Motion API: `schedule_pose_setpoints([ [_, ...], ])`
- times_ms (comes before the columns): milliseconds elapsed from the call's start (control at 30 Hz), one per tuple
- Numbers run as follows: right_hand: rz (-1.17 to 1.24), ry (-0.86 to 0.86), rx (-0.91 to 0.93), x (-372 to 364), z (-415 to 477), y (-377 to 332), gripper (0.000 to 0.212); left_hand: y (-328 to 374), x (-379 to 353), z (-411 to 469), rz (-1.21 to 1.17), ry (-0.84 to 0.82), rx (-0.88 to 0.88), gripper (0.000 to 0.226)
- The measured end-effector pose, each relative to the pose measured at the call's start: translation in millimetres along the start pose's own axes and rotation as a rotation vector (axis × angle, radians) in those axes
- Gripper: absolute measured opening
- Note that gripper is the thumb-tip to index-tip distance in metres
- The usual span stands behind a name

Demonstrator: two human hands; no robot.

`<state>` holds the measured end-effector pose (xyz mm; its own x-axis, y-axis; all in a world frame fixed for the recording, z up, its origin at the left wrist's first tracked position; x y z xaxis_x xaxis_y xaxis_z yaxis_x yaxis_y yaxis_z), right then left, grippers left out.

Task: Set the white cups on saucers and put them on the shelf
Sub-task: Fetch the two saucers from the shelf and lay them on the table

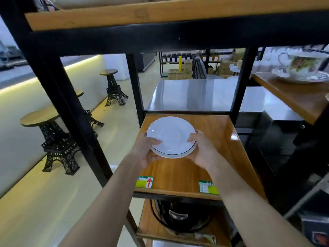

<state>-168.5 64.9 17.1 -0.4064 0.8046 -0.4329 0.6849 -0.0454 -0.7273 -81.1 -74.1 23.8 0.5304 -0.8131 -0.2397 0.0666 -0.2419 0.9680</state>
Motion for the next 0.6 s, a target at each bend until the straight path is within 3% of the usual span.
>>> schedule_pose_setpoints([
  [267, -0.083, 0.09, 0.126, 23.0, -96.4, 40.5, 0.041, -9.5, -22.3, -107.8, -0.037, 0.03, -0.064, 0.04],
  [433, -0.051, 0.161, 0.174, 47.2, -159.2, 71.4, 0.033, -22.3, -39.3, -162.0, -0.021, -0.038, -0.05, 0.051],
  [600, -0.021, 0.288, 0.262, 81.0, -228.9, 83.4, 0.036, -26.3, -82.0, -203.1, -0.035, -0.211, -0.062, 0.069],
])
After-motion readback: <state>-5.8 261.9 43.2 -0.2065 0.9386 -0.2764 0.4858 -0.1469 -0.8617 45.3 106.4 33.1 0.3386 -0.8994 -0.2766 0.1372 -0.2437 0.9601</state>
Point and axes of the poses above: each hand's wrist, its own z-axis towards the middle knuckle, its own x-axis out of the back of the hand, y = z × x, the point moved 7 cm from there along z, towards the middle knuckle, and after that the axes turned 15 degrees about -x, right-handed, at the moved point
